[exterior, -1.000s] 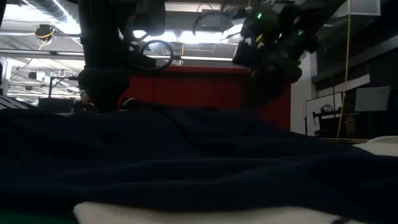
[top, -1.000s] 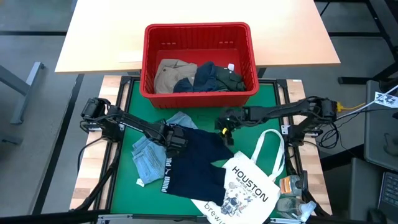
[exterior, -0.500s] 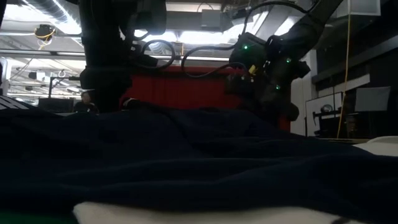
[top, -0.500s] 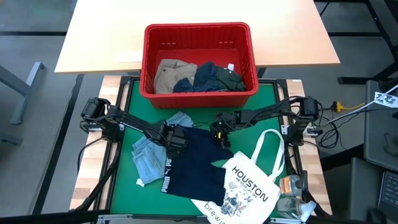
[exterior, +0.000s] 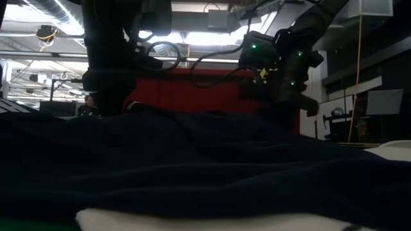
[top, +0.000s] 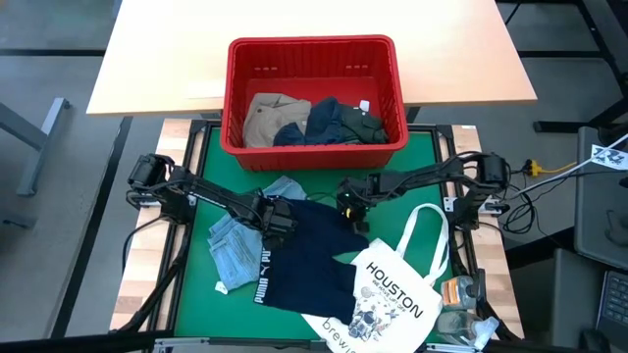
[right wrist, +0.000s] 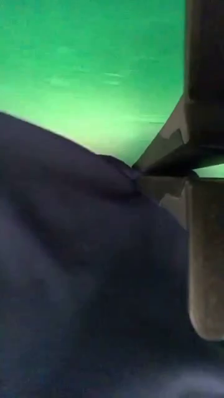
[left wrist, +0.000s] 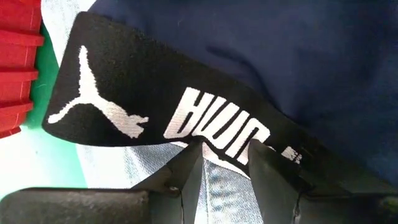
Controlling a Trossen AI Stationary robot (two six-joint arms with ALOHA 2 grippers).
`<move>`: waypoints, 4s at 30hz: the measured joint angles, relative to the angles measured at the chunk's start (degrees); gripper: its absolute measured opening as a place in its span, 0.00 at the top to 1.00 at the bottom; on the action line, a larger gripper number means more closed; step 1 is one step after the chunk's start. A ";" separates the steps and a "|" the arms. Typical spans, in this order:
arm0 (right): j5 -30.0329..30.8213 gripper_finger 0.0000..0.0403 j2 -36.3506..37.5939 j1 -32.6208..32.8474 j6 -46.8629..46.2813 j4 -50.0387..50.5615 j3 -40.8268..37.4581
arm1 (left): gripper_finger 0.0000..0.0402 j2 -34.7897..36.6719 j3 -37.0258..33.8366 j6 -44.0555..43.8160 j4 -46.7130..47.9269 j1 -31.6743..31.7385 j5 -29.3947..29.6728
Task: Fold Laundry from Bin
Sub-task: Fold the dark blue boxer shorts
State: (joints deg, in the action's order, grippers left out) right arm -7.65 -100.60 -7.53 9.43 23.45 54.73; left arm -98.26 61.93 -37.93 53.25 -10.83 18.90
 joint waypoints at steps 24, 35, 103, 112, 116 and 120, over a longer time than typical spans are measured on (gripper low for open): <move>10.31 0.93 0.47 0.04 -14.14 12.41 1.61 | 0.69 5.44 1.14 -3.65 2.44 1.21 -3.01; 10.67 0.74 0.40 -0.04 -15.43 13.42 2.26 | 0.69 7.70 1.18 -0.44 2.52 1.72 -3.09; 7.49 0.54 0.40 0.00 -15.08 28.56 12.17 | 0.54 7.69 1.16 16.86 1.33 13.38 -9.40; 5.08 0.54 0.40 0.00 -13.46 28.64 12.19 | 0.54 7.87 6.00 17.40 0.20 13.80 -11.81; 5.10 0.54 0.40 0.00 -13.47 28.28 12.19 | 0.54 8.00 9.53 20.48 -3.55 14.52 -6.88; 5.34 0.54 0.40 0.02 -13.53 23.58 10.76 | 0.54 8.00 9.64 22.36 -9.46 15.77 -4.44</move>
State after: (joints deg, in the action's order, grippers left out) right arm -2.31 -100.20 -7.51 -4.10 47.03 65.49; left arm -90.26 71.57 -15.58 43.79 4.94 14.46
